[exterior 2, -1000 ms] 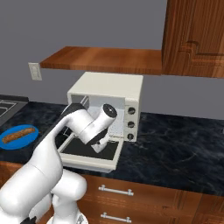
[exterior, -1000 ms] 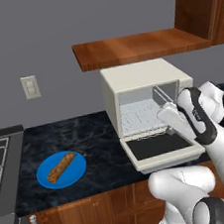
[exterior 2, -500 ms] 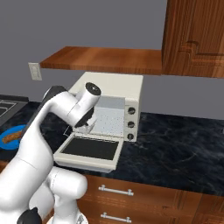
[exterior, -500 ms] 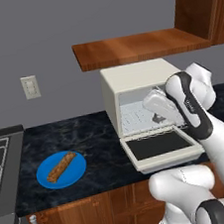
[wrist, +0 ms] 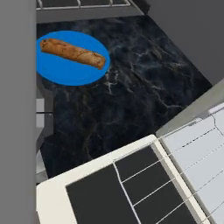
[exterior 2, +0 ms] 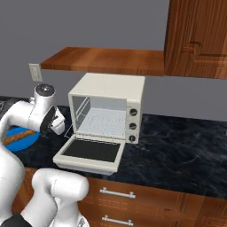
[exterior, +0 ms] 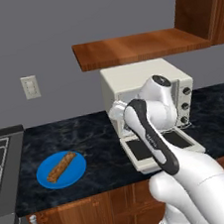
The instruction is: Pull the toaster oven rack outwards. Pick up the baguette from the plate and place it on the toaster oven rack. Close the toaster oven door fully and set the temperature to the lowest setting.
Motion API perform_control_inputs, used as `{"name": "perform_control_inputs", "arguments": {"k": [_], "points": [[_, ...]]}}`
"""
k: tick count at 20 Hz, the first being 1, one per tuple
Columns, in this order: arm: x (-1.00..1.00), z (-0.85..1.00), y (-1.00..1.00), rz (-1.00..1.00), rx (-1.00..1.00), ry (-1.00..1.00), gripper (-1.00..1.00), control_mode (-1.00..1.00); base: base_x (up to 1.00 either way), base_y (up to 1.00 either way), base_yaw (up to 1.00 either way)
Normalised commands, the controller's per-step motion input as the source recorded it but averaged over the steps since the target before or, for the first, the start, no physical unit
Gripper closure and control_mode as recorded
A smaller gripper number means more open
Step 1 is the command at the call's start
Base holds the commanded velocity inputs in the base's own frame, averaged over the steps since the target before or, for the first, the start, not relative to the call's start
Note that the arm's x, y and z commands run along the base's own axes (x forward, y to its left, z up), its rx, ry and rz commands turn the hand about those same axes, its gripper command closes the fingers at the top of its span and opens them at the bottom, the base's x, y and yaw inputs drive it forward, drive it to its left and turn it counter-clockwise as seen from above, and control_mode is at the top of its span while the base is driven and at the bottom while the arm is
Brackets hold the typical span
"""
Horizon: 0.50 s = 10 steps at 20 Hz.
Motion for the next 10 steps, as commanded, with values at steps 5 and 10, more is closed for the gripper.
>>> {"name": "perform_control_inputs", "arguments": {"k": [5,10], "points": [[0.22,0.04,0.9,-0.12,-0.2,0.06,-1.0,-1.0,0.0,0.0,0.0],[0.29,0.0,0.61,-0.01,-0.15,0.09,-1.0,-1.0,0.0,0.0,0.0]]}}
